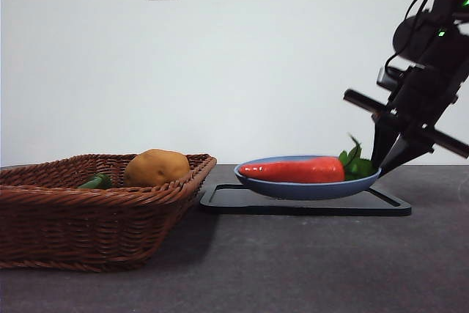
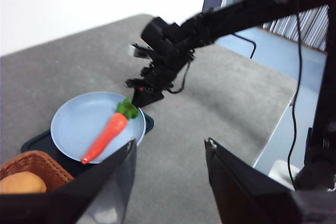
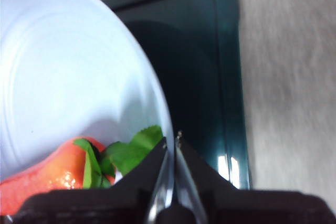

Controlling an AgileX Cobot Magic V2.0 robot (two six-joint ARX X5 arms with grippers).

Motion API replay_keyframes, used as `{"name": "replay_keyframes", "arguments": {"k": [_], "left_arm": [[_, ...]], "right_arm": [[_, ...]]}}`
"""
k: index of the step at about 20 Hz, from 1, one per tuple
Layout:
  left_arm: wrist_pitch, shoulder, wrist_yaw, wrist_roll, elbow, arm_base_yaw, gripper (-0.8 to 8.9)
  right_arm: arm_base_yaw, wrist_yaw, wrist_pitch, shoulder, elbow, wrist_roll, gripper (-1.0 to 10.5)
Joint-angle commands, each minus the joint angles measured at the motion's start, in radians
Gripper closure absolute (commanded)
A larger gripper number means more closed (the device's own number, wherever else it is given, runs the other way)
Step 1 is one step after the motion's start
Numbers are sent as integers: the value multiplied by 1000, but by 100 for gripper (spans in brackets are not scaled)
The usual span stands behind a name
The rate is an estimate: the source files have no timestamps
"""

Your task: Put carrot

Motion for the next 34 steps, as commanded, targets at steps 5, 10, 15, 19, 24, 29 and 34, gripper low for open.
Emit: {"name": "replay_keyframes", "arguments": {"k": [5,10,15,19,24,29,34], "left_arm": [[0,0,-4,-2,16,-8,579],[12,19,-179,68,16,-7,580],[150,92,-359,153,16,-7,582],[223,193,-395,179,16,19,660],[195,299,-393,210,16,92,807],[37,296,-380,257,15,251,808],[3,178,-203,256,-31,407,807]], "right_arm": [[0,3,28,69,37,50,776],[-11,1,19,37,37,13,741],[-38,3,-107,-124,37,-79,772],[-36,3,-216,-308,37,-160,902],[16,26,-364,-520,35,-227,943],[161,255,-427,-723,22,-247,943],[314,399,-324,-922,-77,-233,943]]}}
